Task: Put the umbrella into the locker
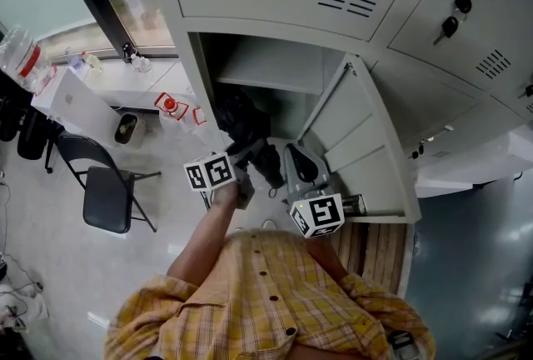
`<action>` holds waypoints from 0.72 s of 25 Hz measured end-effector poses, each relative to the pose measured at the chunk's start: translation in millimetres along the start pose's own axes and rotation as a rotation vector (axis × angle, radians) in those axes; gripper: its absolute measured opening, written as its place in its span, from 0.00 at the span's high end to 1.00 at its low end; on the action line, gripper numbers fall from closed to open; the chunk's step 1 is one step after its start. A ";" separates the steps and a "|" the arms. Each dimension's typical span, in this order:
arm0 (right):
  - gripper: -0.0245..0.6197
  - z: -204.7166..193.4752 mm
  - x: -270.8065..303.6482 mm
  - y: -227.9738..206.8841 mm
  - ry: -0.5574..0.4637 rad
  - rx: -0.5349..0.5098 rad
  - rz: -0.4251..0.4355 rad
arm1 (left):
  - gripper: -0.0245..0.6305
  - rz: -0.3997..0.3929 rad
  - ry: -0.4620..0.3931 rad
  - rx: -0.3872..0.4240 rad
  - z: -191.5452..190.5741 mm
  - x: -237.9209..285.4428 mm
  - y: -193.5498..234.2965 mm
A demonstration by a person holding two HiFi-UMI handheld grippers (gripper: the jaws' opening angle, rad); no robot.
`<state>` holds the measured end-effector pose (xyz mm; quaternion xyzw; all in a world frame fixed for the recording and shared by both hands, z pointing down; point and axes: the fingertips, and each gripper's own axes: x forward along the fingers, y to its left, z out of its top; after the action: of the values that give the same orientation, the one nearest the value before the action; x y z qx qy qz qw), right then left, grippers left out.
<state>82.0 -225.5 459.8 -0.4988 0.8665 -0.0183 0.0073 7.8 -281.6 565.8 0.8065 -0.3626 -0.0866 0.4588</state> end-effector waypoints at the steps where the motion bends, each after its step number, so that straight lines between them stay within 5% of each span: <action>1: 0.97 0.5 0.4 -0.2 -0.002 0.004 0.002 | 0.61 -0.011 0.002 -0.049 1.5 2.3 3.0; 5: 0.97 2.2 2.3 0.1 -0.007 0.005 0.006 | 0.61 -0.044 0.022 -0.174 6.4 11.5 13.6; 18: 0.97 1.7 3.9 -0.5 -0.004 0.001 0.009 | 0.61 -0.106 0.055 -0.339 20.6 35.9 20.4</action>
<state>80.5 -229.2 458.1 -0.4949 0.8687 -0.0175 0.0094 13.6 -325.9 577.5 0.7375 -0.2872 -0.1485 0.5929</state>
